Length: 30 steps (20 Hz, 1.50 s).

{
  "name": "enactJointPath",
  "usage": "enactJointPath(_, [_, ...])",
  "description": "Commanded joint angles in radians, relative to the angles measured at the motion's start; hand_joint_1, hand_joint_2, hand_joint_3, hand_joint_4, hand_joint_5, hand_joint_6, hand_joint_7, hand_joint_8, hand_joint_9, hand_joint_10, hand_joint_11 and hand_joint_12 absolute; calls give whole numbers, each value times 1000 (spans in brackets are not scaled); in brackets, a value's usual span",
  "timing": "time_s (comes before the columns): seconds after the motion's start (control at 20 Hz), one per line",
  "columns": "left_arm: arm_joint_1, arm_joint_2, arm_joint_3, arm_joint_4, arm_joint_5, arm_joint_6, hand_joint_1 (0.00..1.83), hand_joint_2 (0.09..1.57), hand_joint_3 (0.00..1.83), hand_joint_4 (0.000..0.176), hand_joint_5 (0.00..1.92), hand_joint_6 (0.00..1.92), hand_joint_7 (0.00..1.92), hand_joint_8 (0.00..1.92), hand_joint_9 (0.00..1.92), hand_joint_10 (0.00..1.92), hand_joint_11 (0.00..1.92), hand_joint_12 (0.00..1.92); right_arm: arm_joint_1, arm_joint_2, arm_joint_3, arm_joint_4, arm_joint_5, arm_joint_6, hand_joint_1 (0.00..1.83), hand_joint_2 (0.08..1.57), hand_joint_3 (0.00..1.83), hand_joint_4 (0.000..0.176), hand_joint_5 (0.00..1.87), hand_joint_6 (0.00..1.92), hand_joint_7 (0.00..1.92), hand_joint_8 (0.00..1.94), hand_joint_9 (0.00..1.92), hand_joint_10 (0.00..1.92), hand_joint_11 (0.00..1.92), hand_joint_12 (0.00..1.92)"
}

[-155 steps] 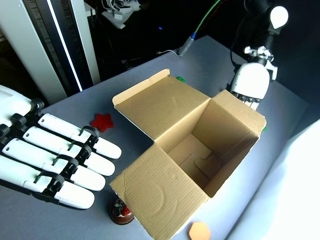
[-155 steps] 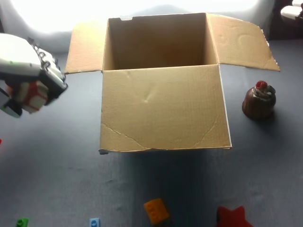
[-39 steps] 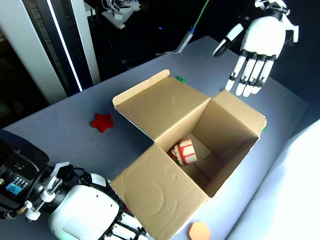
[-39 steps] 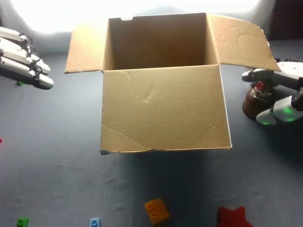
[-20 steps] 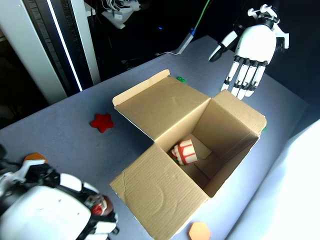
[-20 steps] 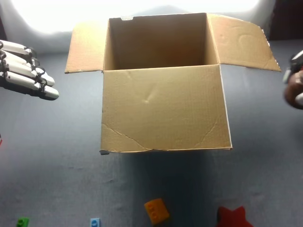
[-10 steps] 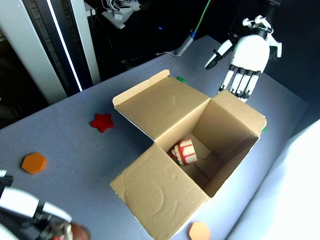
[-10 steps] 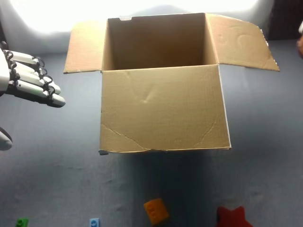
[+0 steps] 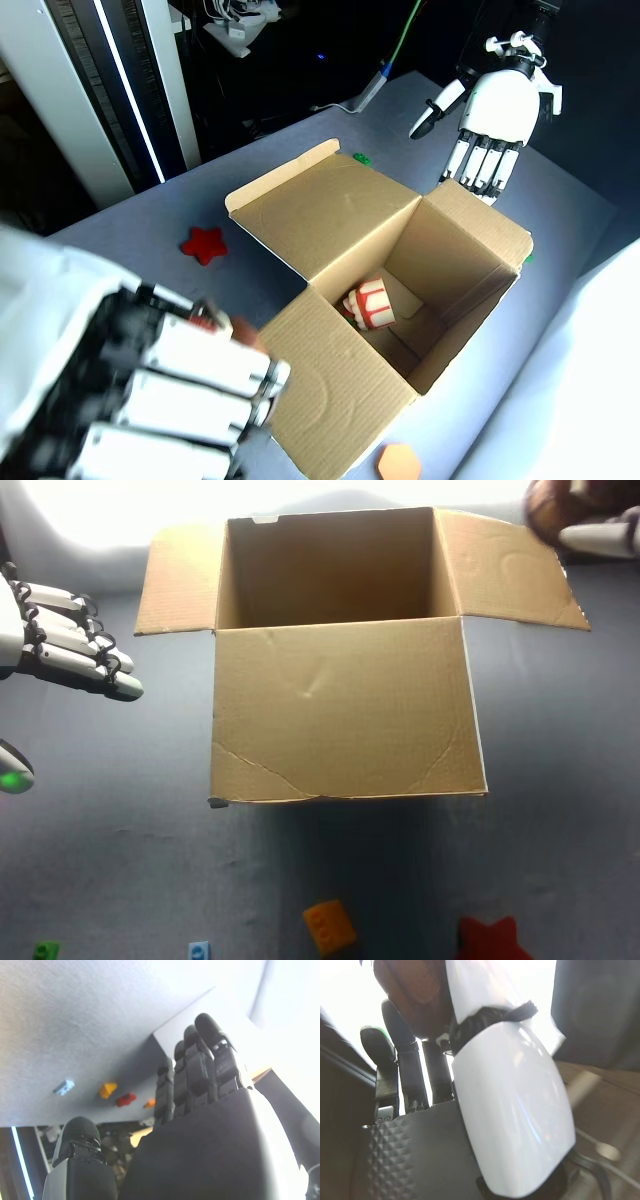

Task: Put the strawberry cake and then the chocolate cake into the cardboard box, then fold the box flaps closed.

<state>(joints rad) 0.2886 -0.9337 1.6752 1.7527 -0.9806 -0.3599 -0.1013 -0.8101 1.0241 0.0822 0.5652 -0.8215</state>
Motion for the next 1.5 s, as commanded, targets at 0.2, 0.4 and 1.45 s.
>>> enactJointPath(0.2, [-12,1,-3,-72,-3,3,133,1083,0,62,199,8,199,2,255,6,0,964,-3,-69,22,-84,225,-6,1217,1189,0,0,905,958,809,1462,517,1511,244,1921])
enactJointPath(0.4, [-14,1,-6,-72,0,3,115,1080,0,65,168,0,197,2,263,6,0,999,-4,-164,88,-100,251,-6,1345,1207,3,0,879,995,817,1394,617,1630,249,1921])
enactJointPath(1.45, [-14,-2,-28,-85,25,3,76,1076,0,67,158,1,202,2,276,3,0,1043,-63,-417,250,-68,215,-83,956,1169,0,0,465,425,504,549,299,1263,65,1884])
